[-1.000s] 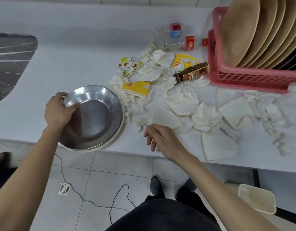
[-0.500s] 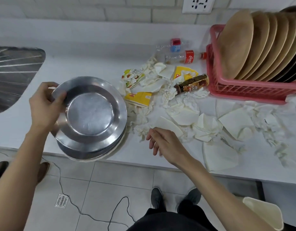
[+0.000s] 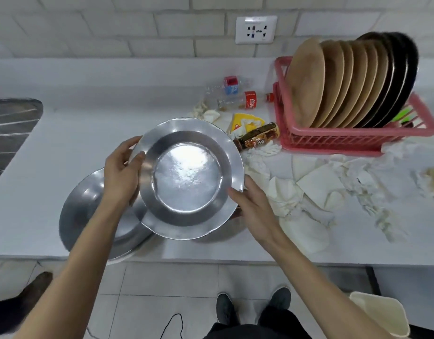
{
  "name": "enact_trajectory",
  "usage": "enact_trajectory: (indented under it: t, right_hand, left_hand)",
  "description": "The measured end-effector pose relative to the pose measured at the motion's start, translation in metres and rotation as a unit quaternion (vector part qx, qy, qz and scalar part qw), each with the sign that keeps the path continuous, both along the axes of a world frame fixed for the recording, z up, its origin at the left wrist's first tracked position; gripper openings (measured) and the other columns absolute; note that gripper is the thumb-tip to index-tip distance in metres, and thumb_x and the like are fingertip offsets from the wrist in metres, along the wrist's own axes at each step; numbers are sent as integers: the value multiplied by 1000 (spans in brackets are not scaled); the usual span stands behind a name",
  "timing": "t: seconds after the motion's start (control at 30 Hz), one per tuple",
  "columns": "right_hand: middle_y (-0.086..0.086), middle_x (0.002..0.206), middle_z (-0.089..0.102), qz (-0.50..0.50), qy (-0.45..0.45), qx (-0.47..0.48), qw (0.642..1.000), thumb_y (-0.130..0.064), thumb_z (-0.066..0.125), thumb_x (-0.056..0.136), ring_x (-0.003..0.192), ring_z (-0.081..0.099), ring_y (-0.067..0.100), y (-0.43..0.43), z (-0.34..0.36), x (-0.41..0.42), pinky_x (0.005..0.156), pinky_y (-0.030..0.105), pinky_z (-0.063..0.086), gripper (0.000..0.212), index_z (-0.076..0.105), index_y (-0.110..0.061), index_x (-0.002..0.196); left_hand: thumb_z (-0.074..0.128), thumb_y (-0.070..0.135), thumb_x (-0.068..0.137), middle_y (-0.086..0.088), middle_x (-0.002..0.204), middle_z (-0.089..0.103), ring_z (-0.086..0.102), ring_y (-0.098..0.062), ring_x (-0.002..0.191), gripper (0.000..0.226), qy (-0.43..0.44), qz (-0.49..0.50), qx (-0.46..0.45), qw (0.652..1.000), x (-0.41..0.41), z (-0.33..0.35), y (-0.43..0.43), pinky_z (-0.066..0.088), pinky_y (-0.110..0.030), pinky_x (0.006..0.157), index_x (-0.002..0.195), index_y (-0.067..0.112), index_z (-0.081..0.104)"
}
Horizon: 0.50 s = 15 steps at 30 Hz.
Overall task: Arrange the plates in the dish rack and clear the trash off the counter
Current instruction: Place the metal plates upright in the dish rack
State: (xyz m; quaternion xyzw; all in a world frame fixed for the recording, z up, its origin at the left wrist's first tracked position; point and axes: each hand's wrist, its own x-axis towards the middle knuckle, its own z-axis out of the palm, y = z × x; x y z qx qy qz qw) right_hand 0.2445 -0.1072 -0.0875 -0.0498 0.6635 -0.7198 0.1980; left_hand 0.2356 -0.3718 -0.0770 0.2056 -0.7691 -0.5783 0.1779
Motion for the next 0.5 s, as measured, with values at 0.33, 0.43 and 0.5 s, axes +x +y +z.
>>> enact_trajectory:
  t: [0.33,0.43,0.5]
  right_hand:
    - [-32,137,49,-75,87,126,985,-10,60,95,127,45,-12,126,57,-33,110,25,36,67,33,-38,150]
    - [-32,139,48,-78,86,163,980,-20,59,96,129,43,-11,174,73,-46,114,30,34,60,37,-44,147]
    - [-28,136,53,-68,87,176,978,-27,58,96,127,49,-6,202,84,-57,113,36,38,54,42,-45,144]
  left_hand:
    - [54,-2,93,4,90,75,68,-12,77,40,-58,-90,108,988,-3,-27,135,48,-21,59,104,35,66]
    - [51,-4,95,2,96,77,72,-18,87,48,-73,-145,108,981,-3,-33,175,53,-32,67,112,39,68]
    - [49,-3,96,2,93,77,72,-17,83,51,-72,-166,92,979,-8,-31,201,55,-32,66,114,41,67]
